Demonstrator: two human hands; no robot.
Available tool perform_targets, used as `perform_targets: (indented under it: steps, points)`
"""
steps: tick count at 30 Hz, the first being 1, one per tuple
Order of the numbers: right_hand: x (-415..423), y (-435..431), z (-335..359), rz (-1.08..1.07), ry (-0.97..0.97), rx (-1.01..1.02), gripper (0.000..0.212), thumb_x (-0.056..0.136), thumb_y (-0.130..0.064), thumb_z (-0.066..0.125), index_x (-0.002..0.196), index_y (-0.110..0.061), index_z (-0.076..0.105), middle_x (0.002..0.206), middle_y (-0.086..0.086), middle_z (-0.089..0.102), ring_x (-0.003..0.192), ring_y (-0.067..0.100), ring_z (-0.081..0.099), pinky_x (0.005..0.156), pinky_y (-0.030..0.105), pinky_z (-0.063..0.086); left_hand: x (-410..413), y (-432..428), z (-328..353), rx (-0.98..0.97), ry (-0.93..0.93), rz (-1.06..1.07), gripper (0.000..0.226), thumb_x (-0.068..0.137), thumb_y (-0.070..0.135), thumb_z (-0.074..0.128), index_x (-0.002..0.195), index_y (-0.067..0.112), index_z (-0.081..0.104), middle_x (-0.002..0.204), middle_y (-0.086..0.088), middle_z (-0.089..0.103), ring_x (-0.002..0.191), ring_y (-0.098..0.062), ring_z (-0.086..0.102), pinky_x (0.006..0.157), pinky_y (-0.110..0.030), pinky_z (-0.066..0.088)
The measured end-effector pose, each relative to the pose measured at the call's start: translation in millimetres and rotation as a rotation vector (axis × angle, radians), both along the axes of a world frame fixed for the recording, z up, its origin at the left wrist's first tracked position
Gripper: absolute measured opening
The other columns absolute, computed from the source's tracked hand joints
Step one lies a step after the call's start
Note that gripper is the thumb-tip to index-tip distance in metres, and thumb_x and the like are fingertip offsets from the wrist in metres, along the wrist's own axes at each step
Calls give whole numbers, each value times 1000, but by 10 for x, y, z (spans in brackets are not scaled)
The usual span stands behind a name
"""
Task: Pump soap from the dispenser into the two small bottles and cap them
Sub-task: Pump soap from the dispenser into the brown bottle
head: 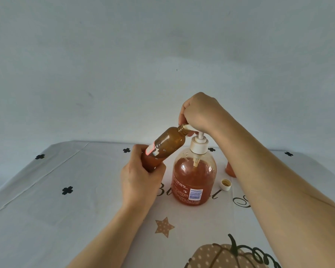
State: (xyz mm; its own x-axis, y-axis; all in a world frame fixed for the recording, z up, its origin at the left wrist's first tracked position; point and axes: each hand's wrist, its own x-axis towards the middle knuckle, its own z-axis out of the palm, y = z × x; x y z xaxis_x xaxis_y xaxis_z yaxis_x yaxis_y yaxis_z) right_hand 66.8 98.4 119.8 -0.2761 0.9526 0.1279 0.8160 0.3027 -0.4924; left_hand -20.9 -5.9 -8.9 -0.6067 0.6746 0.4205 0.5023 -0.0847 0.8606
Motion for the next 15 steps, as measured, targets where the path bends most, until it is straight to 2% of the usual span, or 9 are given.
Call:
perform_targets:
  steps: [6,8,11,15]
  points:
    - [14,35,-33,21,-39,-55,31,84,-2,44,99,-7,72,94,12,74,87,30,69,89,40,56,-18,25,-25,-7,-4,28,31,76,8,69,90,27,51,66,13,56,64,4,54,51,-8,39]
    - [21,57,-86,42,-78,-61,30,84,-1,46,101,-6,71,98,14,72,87,31,66,84,37,54,-36,34,-32,-22,-18,45,28,74,7,67,88,25,52,64,11,56,62,0,54,48,-12,37]
    - [31,88,-167,59,-121,-50,25,83,0,51,97,-6,70,100,14,70,81,30,60,73,33,48,-37,47,-33,-58,-23,62,25,73,6,65,87,23,54,62,8,57,58,-8,54,50,-22,38]
    - [52,92,-158,31,-90,-44,27,83,-2,47,95,-7,71,97,10,71,88,30,64,78,37,52,-19,21,-19,-71,-8,61,25,73,8,66,89,23,54,63,9,57,58,-5,54,49,-18,35]
